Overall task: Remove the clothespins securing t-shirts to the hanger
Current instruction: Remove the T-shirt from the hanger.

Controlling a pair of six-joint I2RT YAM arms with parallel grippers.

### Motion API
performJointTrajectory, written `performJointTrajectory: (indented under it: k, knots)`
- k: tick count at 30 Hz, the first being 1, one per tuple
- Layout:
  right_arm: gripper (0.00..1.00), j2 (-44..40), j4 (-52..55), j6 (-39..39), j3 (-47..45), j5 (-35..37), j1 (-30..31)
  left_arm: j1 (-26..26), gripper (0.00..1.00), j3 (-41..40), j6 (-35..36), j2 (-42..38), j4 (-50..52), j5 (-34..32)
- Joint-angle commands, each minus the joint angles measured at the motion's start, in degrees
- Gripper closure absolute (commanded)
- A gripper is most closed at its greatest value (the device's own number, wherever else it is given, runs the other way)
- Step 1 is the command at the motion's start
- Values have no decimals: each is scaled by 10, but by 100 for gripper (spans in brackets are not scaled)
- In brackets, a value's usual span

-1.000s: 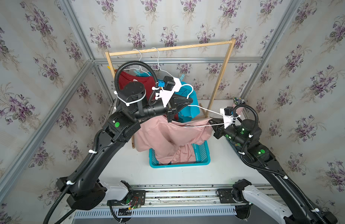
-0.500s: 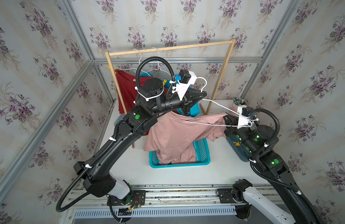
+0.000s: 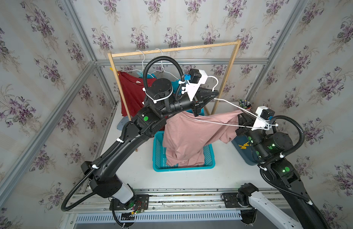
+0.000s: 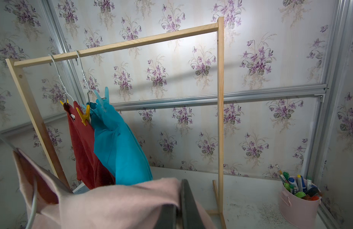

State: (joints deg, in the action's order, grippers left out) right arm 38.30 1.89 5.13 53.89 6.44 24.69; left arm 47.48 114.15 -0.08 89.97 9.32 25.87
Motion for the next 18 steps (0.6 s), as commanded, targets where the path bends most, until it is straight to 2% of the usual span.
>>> performJointTrajectory:
  k: [1,4,9,12,18]
  knots:
    - [100,0,-56,8,4,-10,1,7,100,-2,5,7,15,-12]
    - [100,9,-55,9,10,-32,1,7,100,-24,8,-7,14,-28]
    - [100,48,-59,16,7,-138,2,7,100,-112,6,-60,-11,-76]
    - [100,56,-100,42,-22,-187,2,6,100,-202,-27,-99,-88,-102]
    - [100,57,-224,123,-118,-207,2,4,100,-386,-130,-143,-262,-193]
